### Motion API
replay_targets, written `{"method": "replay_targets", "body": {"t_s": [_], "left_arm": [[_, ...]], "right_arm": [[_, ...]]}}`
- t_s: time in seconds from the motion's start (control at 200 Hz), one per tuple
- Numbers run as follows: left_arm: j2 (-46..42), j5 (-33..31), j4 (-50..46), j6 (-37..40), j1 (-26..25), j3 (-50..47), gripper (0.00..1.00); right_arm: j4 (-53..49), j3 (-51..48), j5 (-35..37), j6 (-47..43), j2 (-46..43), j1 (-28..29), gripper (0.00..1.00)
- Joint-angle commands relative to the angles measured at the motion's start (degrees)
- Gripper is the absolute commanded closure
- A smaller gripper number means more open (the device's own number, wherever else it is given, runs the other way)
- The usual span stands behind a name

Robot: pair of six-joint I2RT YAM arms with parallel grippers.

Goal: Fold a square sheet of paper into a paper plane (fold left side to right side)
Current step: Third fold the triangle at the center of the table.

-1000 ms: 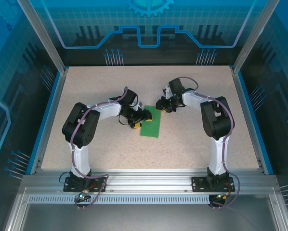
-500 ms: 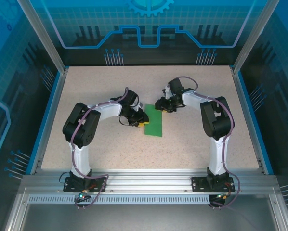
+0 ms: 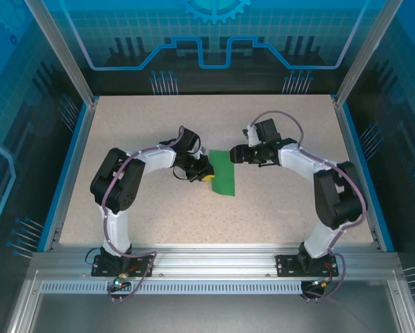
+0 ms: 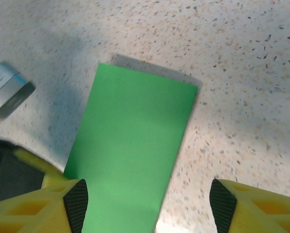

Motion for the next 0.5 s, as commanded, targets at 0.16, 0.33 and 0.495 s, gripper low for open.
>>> {"method": "replay_targets", "body": {"t_s": [0.16,0.33,0.495], "left_arm": [[1.14,2.44,0.48,-3.03,-0.43,-0.38,0.91],[1.7,3.11,-0.25,-3.31,-0.43,0.31,0.91],[1.8,4.03,-0.16,-3.64,-0.39,0.51,0.9]], "right_arm": [[5.08,-10.97,3.79,-9.05,-11.26,8.41,0.21],[7.47,-14.77,8.55,-13.33,-12.73,16.48,0.14],[9.3,-16.04,11.32,-16.76,-11.66,21.38,0.12]]}}
